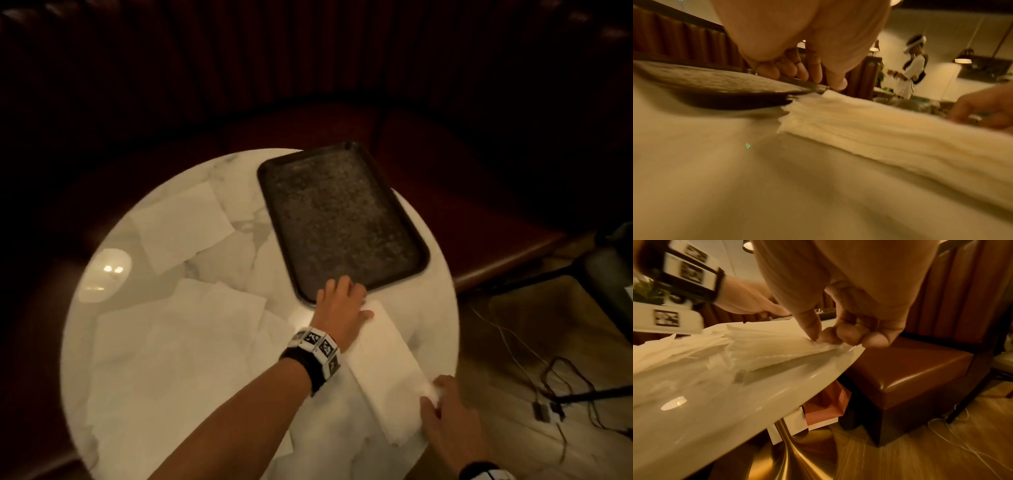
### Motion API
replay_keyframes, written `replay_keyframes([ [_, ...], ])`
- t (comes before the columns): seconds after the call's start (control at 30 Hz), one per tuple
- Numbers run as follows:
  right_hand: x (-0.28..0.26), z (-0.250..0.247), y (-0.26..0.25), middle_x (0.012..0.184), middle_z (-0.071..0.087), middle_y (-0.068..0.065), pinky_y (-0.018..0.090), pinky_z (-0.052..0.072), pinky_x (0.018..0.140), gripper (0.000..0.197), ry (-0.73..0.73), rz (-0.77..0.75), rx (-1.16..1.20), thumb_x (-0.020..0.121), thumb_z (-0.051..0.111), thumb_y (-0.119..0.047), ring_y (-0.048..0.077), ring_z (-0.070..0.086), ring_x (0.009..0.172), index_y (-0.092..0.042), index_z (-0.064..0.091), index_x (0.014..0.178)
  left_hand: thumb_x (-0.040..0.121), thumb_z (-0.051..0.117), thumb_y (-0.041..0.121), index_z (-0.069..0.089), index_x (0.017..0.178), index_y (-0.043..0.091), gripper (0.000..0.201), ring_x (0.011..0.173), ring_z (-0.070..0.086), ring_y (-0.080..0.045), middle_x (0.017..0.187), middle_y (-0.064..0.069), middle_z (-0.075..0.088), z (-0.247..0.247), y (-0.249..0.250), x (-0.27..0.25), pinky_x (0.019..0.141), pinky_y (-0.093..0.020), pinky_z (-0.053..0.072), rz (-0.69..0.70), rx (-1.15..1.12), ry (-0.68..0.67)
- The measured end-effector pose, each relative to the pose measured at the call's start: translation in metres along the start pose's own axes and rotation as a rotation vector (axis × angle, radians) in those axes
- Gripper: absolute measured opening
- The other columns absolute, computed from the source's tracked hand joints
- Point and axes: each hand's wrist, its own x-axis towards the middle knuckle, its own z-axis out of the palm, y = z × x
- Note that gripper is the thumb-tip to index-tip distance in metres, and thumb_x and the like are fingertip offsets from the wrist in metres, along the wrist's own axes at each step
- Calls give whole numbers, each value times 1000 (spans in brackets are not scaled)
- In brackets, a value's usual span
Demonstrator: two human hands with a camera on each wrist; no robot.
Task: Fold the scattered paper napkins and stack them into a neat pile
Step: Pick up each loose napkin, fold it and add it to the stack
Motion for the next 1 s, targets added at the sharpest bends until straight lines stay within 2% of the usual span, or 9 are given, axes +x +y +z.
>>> replay_keyframes([
  [0.07,0,1,-6,107,60,12,47,51,88,46,84,6,-49,85,62,-33,31,61,92,-22,35,122,90,52,43,55,115,23,32,103,44,-29,116,-5,49,-12,-14,-30,85,-44,39,-42,-57,60],
  [0.13,-4,0,-16,109,57,24,49,47,87,52,246,-85,-136,74,76,-23,41,57,95,-8,51,117,90,51,39,55,114,24,29,102,46,-29,116,-3,50,-24,-39,-69,84,-45,42,-86,-45,100],
  [0.23,-25,7,-46,98,58,25,48,46,80,43,303,-231,-269,67,80,-25,43,56,87,-8,63,103,88,53,32,54,116,26,29,103,47,-27,118,0,50,-36,-93,-141,82,-42,41,-257,-18,134],
  [0.33,-37,32,-78,94,61,17,48,48,74,46,238,-471,-260,69,60,-42,42,58,80,-12,66,103,89,54,33,53,121,25,33,108,47,-26,124,0,47,-42,-140,-210,85,-40,39,-516,-41,142],
  [0.43,-47,63,-123,111,56,8,43,44,85,39,34,-716,-306,82,65,-28,33,55,98,-18,57,120,92,51,41,44,133,26,44,122,38,-24,138,2,37,-42,-164,-258,98,-40,36,-680,-53,91],
  [0.53,-57,92,-164,119,52,1,37,42,95,44,-108,-896,-307,88,60,-28,24,51,109,-21,48,130,92,49,45,34,140,28,53,133,27,-22,149,4,25,-37,-171,-286,108,-40,28,-737,-69,94],
  [0.7,-60,134,-233,141,42,2,36,34,108,51,-196,-998,-454,94,51,-32,23,40,128,-19,37,141,93,48,47,27,143,32,56,141,15,-23,156,3,14,-22,-162,-309,115,-43,19,-768,-123,52],
  [0.87,-59,176,-288,152,28,4,41,33,109,60,-220,-1038,-743,94,48,-32,27,33,134,-16,25,147,95,46,46,20,146,31,59,144,8,-26,160,-1,4,-9,-147,-316,117,-46,14,-772,-133,-21],
  [1.0,-59,200,-315,144,36,9,46,35,104,59,-139,-1023,-900,91,54,-31,32,38,127,-15,30,142,96,45,45,20,146,31,57,145,6,-27,160,-2,2,-10,-145,-319,117,-48,13,-769,-138,8],
])
